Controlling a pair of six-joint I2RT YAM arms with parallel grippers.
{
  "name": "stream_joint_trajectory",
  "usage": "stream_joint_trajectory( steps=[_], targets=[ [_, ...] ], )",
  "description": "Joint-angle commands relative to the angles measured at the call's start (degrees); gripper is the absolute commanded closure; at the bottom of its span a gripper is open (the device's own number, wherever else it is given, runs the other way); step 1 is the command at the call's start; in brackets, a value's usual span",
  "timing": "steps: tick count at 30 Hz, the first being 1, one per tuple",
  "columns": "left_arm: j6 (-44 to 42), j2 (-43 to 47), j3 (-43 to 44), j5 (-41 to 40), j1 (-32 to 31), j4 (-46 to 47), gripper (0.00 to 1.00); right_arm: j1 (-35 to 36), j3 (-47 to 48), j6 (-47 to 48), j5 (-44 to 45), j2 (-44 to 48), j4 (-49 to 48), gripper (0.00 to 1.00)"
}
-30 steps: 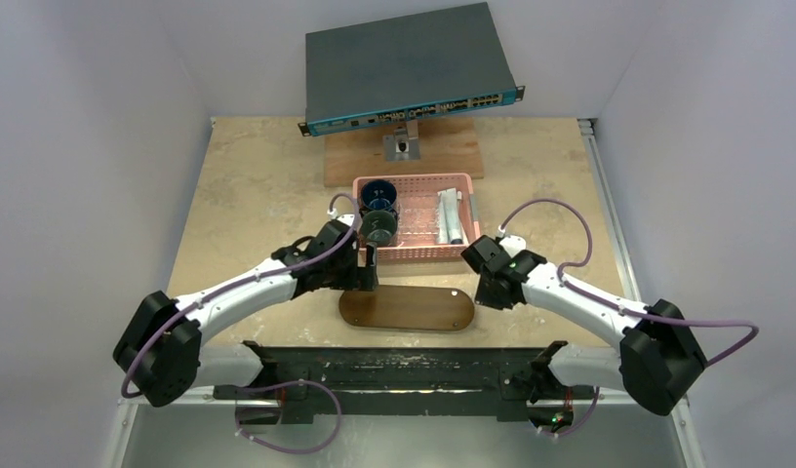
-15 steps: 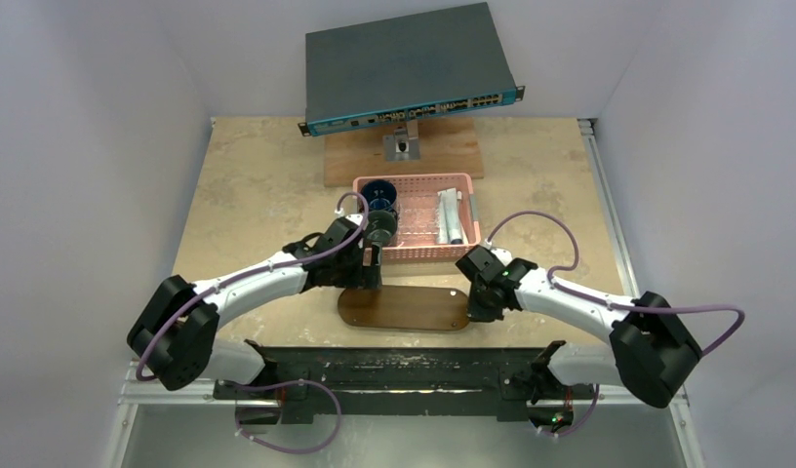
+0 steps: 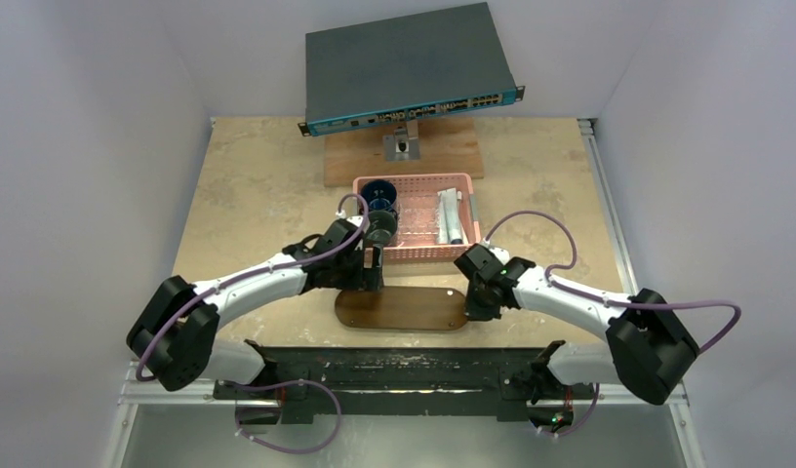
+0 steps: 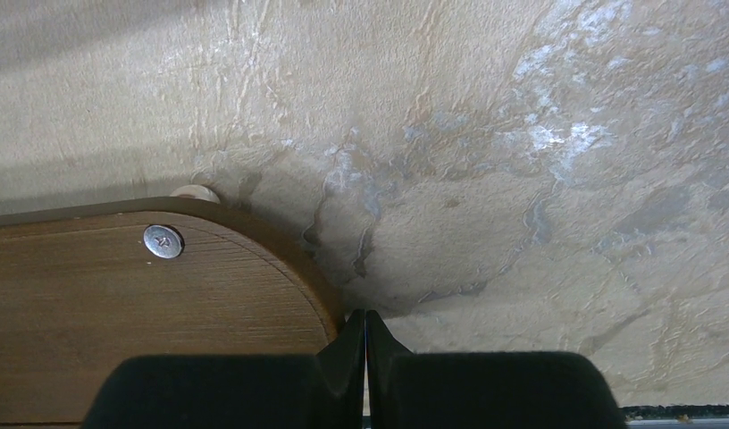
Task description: Prepare toiletry sets of a toothbrush and toothpaste on the tray
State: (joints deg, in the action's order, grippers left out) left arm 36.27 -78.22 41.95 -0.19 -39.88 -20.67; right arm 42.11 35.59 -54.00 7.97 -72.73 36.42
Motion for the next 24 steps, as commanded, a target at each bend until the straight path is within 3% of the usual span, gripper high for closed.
stream_joint_trajectory(
  steps=[1, 15, 24],
  targets=[
    [0.07, 2.15, -1.49, 2.15, -0.16, 1.43, 0.07, 0.38, 3.26, -0.93, 1.19, -0.93, -0.57, 1.00],
    [-0.05, 5.89, -3.88, 1.24, -0.09, 0.11, 0.07, 0.35, 7.50, -0.56, 6.23, -2.32, 4.09, 1.00],
    [-0.20, 11.86, 1.45, -7.50, -0.04, -6.90, 0.06, 0.36, 13.62, 1.25, 15.44, -2.68, 10.63, 0.96]
  ],
)
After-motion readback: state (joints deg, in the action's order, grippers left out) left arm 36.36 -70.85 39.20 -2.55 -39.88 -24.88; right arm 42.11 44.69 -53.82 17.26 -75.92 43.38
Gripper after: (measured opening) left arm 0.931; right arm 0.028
